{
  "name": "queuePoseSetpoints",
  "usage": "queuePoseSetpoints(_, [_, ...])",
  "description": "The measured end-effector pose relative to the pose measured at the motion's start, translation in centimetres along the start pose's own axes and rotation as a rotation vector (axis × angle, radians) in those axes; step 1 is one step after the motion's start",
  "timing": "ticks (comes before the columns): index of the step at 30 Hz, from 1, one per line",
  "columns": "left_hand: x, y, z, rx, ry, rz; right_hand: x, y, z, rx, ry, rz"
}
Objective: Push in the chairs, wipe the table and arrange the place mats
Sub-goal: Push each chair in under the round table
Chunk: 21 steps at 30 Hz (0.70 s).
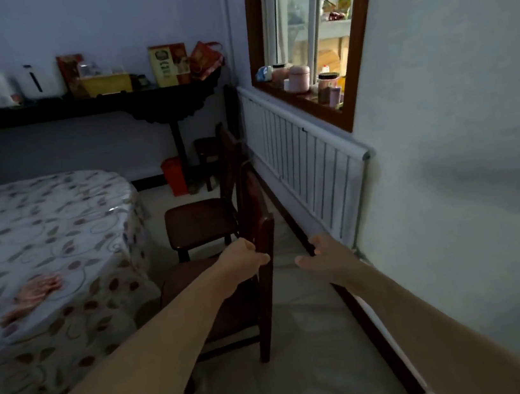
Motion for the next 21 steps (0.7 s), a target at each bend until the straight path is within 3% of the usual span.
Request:
queuePoseSetpoints(9, [2.6,14.1,4.5,-0.130,-0.034,0.128,-5.1,17.4,-0.1,-0.097,-0.122,-0.112])
queuePoseSetpoints(21, [2.8,32.1,2.8,-0.302,-0.016,0.196,-4.8,36.5,-0.6,-0.210,-0.239,-0.298])
Point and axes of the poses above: each hand's wrist, its own y-axis towards the middle knuckle, its own x-axis out of the palm, z = x × y, the point moved 2 cm from there along y, towards the middle knuckle
